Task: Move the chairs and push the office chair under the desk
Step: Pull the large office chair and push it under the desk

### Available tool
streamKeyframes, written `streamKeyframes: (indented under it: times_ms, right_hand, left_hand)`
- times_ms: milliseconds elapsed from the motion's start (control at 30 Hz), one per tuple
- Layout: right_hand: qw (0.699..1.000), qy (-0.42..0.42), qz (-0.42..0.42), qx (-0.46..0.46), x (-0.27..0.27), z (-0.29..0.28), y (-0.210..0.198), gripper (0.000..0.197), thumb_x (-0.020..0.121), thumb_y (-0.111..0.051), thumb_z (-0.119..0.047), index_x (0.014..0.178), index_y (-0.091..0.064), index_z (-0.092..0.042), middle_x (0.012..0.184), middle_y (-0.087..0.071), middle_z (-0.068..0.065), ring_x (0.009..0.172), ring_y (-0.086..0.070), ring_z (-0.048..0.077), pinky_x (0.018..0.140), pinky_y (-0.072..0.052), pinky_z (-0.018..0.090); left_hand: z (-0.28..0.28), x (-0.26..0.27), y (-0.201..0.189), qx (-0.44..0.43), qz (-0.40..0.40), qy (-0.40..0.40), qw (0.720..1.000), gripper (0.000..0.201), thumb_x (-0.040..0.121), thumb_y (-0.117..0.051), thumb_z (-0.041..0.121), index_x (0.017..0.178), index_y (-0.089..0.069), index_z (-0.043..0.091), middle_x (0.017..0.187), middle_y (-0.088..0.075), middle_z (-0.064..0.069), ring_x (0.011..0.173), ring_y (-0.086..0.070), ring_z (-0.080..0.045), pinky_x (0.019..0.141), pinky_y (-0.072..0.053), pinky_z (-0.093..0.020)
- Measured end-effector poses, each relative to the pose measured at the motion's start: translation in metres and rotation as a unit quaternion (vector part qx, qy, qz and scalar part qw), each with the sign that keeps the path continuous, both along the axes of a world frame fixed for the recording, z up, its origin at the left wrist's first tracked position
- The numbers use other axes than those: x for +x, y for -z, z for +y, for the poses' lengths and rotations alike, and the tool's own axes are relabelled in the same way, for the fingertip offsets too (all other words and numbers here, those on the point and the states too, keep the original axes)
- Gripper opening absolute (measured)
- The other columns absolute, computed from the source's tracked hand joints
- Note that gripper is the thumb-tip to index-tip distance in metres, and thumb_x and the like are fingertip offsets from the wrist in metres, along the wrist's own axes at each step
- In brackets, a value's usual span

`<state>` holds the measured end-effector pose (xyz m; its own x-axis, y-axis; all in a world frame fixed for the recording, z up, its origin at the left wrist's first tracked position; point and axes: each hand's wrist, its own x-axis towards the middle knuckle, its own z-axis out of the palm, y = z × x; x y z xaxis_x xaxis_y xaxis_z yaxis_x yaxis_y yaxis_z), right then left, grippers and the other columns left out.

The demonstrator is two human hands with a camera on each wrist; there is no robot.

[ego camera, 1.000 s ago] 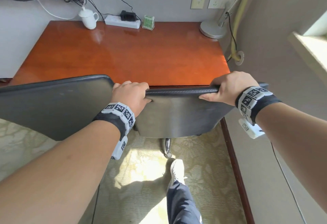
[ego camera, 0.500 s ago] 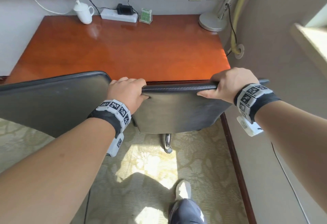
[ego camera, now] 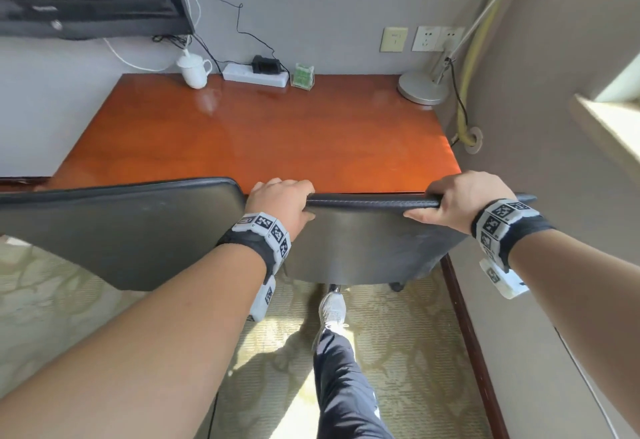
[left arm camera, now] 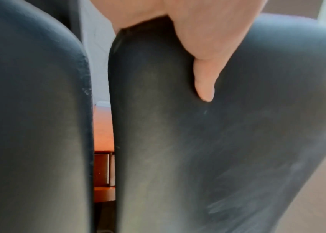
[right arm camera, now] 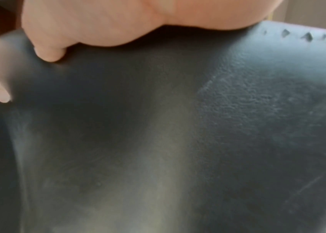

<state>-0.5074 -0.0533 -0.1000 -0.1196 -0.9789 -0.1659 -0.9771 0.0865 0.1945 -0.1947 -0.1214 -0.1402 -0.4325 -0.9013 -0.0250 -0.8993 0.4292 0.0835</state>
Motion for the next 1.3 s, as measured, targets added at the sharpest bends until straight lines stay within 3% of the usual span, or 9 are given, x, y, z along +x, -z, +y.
streamKeyframes:
  times_ms: [133,400,500,567,833,933,1067,1167,1300]
  right_hand:
    - [0.999,0.034,-0.031,0.010,0.013,-0.005,-0.005,0.069,0.076,-0.041,-0.098,0.088,-0.071,-0.037,0.079,-0.067,-0.009,0.082,-0.064,0.018,0.078,-0.058,0.035]
    - [0.980,0.051,-0.005,0.192,0.033,-0.024,-0.032,0.073,0.080,-0.054,-0.090,0.108,-0.072,-0.026,0.099,-0.072,-0.002,0.094,-0.067,0.021,0.081,-0.053,0.035]
    - [0.958,0.026,0.020,0.284,0.065,-0.056,-0.053,0.095,0.076,-0.048,-0.093,0.131,-0.073,-0.019,0.130,-0.072,0.004,0.122,-0.065,0.027,0.102,-0.049,0.042]
    - [0.963,-0.001,-0.026,0.269,0.103,-0.086,-0.071,0.083,0.089,-0.048,-0.084,0.147,-0.063,-0.025,0.145,-0.064,0.003,0.134,-0.058,0.028,0.116,-0.039,0.046]
    - [0.963,-0.137,-0.164,0.164,0.282,-0.196,-0.107,0.055,0.097,-0.053,-0.065,0.138,-0.067,-0.030,0.120,-0.072,-0.003,0.114,-0.065,0.023,0.105,-0.049,0.042]
    - [0.953,-0.157,-0.203,0.160,0.339,-0.202,-0.099,0.048,0.099,-0.057,-0.058,0.132,-0.071,-0.028,0.105,-0.072,-0.004,0.109,-0.066,0.024,0.102,-0.050,0.038]
    - [0.956,-0.125,-0.187,0.187,0.395,-0.196,-0.055,0.057,0.104,-0.050,-0.059,0.134,-0.070,-0.015,0.139,-0.067,0.010,0.128,-0.061,0.031,0.105,-0.046,0.037]
    - [0.962,-0.065,-0.178,0.197,0.411,-0.170,-0.023,0.081,0.100,-0.031,-0.079,0.130,-0.070,-0.015,0.127,-0.072,0.009,0.117,-0.065,0.032,0.104,-0.050,0.045]
    - [0.969,0.002,-0.224,0.108,0.414,-0.143,0.005,0.090,0.078,-0.030,-0.099,0.134,-0.061,-0.037,0.121,-0.067,-0.003,0.116,-0.060,0.030,0.105,-0.049,0.049]
  left_hand:
    - [0.004,0.041,-0.023,0.045,0.028,-0.011,0.999,0.079,0.095,-0.066,0.042,0.162,-0.024,0.041,0.165,-0.036,0.008,0.154,-0.026,-0.024,0.125,-0.017,-0.046]
    - [0.008,0.186,-0.045,-0.002,-0.039,-0.210,0.977,0.088,0.091,-0.068,0.045,0.163,-0.018,0.036,0.173,-0.011,-0.002,0.159,0.000,-0.028,0.127,-0.007,-0.052]
    - [-0.008,0.206,-0.048,0.052,-0.051,-0.250,0.966,0.099,0.087,-0.074,0.046,0.163,-0.011,0.040,0.174,-0.001,-0.002,0.159,0.006,-0.028,0.126,-0.006,-0.060]
    - [-0.022,0.220,-0.051,0.085,-0.050,-0.274,0.957,0.103,0.086,-0.077,0.043,0.163,-0.009,0.041,0.174,0.002,-0.001,0.159,0.007,-0.028,0.125,-0.006,-0.062]
    - [-0.049,0.307,-0.068,0.089,0.014,-0.359,0.929,0.082,0.091,-0.044,0.080,0.161,-0.026,0.041,0.175,-0.001,-0.002,0.160,0.002,-0.030,0.126,-0.011,-0.058]
    - [-0.057,0.356,-0.067,0.074,0.101,-0.486,0.865,0.095,0.089,-0.040,0.083,0.165,-0.020,0.029,0.172,-0.006,-0.012,0.156,-0.014,-0.043,0.122,-0.022,-0.063]
    - [-0.071,0.416,-0.063,0.149,0.223,-0.607,0.748,0.112,0.084,-0.044,0.087,0.161,-0.027,0.008,0.161,-0.035,-0.026,0.141,-0.043,-0.048,0.117,-0.033,-0.057]
    - [-0.090,0.433,-0.048,0.254,0.366,-0.579,0.683,0.080,0.092,-0.038,0.076,0.159,-0.038,0.033,0.159,-0.041,-0.024,0.113,-0.063,-0.043,0.099,-0.051,-0.056]
    - [-0.112,0.423,-0.028,0.379,0.588,-0.525,0.484,0.076,0.089,-0.068,0.038,0.150,-0.038,0.004,0.123,-0.059,-0.040,0.094,-0.071,-0.050,0.073,-0.062,-0.056]
